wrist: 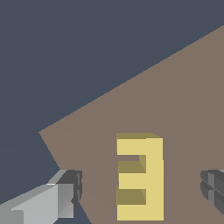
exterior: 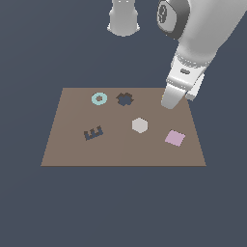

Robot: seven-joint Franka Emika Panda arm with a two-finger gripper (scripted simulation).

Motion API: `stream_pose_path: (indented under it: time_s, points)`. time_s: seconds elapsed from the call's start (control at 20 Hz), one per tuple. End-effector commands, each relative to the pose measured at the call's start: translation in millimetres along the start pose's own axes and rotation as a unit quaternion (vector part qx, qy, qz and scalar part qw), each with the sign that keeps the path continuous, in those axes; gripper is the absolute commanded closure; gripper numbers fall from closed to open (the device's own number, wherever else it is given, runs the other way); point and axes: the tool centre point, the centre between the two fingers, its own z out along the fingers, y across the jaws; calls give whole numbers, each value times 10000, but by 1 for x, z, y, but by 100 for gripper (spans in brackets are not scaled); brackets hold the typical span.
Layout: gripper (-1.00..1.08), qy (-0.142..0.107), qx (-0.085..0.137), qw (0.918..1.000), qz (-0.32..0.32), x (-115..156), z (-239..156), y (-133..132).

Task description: Insert a designated object into the corresponding slot on a board.

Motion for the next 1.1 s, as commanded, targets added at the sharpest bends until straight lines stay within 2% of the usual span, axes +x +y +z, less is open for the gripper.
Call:
stream_pose_path:
  time_s: [0.0,0.55,0.6,1.05]
  points:
    - [-92,0,0,10000,-1,0,0,0]
    - [-92,-1,-7,10000,-28,-1,21,-1]
    - [108,-1,-7,10000,-28,-1,21,-1]
    - [108,-1,-7,10000,-28,-1,21,-1]
